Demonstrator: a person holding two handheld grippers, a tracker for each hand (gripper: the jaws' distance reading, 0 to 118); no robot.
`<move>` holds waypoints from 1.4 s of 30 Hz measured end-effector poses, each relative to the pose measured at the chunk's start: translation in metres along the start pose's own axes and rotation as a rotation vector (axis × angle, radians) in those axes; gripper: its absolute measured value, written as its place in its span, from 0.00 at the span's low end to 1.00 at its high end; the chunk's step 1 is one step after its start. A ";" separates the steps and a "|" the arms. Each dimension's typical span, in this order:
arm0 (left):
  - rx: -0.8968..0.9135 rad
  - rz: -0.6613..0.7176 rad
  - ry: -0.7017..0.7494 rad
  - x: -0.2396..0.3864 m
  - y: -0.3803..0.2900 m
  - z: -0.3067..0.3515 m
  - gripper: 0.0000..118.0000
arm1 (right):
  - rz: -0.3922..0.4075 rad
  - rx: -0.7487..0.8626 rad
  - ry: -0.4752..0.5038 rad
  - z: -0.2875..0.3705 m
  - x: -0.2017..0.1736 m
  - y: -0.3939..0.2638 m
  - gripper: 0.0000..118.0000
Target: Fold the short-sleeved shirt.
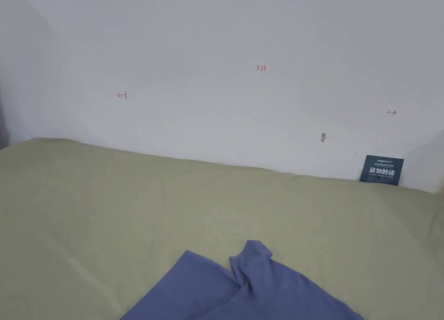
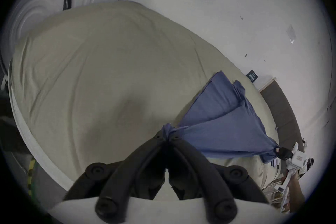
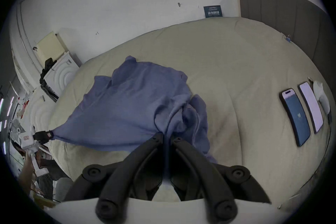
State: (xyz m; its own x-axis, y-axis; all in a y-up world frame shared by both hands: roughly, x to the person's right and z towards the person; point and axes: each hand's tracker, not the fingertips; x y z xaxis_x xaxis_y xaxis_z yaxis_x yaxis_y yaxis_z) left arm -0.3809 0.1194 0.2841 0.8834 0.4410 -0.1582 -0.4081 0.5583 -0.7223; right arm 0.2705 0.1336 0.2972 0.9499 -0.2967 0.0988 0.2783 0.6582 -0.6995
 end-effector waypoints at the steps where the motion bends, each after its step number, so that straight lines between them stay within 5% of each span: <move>1: -0.006 0.016 -0.016 -0.002 -0.007 0.000 0.12 | -0.002 0.005 -0.009 0.001 0.000 -0.003 0.07; 2: 0.008 0.031 -0.010 -0.002 -0.011 0.002 0.36 | 0.001 0.012 -0.016 0.002 0.000 -0.005 0.14; 3: 0.036 0.043 0.012 -0.001 -0.015 0.005 0.77 | 0.013 0.036 -0.044 0.006 0.000 -0.009 0.37; 4: 0.084 0.057 0.006 0.000 -0.017 0.011 0.93 | 0.022 0.070 -0.085 0.012 -0.003 -0.009 0.58; 5: 0.145 0.067 -0.046 0.002 -0.017 0.019 0.95 | 0.025 0.098 -0.086 0.019 -0.005 -0.008 0.69; 8: 0.298 -0.019 -0.102 0.026 -0.005 0.044 0.95 | 0.078 0.247 -0.023 0.049 -0.025 0.000 0.68; 14: 0.487 -0.415 0.009 0.118 0.005 0.071 0.90 | 0.301 0.542 -0.177 0.091 -0.091 0.010 0.67; 15: 0.512 -0.460 0.028 0.131 0.002 0.073 0.73 | 0.329 0.568 -0.182 0.096 -0.099 0.007 0.59; 17: 0.548 -0.523 0.036 0.149 -0.007 0.076 0.01 | 0.357 0.591 -0.177 0.103 -0.113 0.001 0.25; 18: 0.577 -0.545 0.046 0.158 -0.013 0.074 0.00 | 0.350 0.590 -0.174 0.102 -0.118 -0.003 0.00; 21: 0.597 -0.550 0.118 0.171 -0.027 0.067 0.00 | 0.416 0.611 -0.288 0.100 -0.132 -0.016 0.00; 23: 0.571 -0.514 0.035 0.168 -0.030 0.068 0.00 | 0.401 0.585 -0.241 0.100 -0.132 -0.018 0.00; 28: 0.547 -0.476 0.125 0.134 -0.013 0.068 0.00 | 0.381 0.573 -0.213 0.103 -0.127 -0.018 0.00; 29: 0.478 -0.481 0.102 0.120 -0.001 0.066 0.06 | 0.370 0.571 -0.201 0.104 -0.124 -0.017 0.00; 32: 0.195 -0.441 0.072 0.080 0.036 0.048 0.81 | 0.364 0.556 -0.193 0.107 -0.121 -0.013 0.00; 33: 0.114 -0.405 0.107 0.068 0.045 0.034 0.93 | 0.362 0.551 -0.194 0.107 -0.119 -0.012 0.00; 39: -0.154 -0.404 0.177 0.040 0.051 -0.013 0.92 | 0.363 0.480 -0.193 0.097 -0.111 -0.012 0.00; 42: -0.206 -0.420 0.100 0.046 0.037 -0.026 0.92 | 0.354 0.440 -0.191 0.087 -0.104 -0.009 0.00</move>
State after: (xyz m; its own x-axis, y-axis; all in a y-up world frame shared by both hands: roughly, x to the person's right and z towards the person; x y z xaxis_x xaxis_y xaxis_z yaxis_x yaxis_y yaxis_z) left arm -0.3493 0.1422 0.2321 0.9840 0.1322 0.1191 0.0338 0.5185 -0.8544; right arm 0.1822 0.2188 0.3545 0.9931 0.0961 0.0669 -0.0660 0.9314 -0.3580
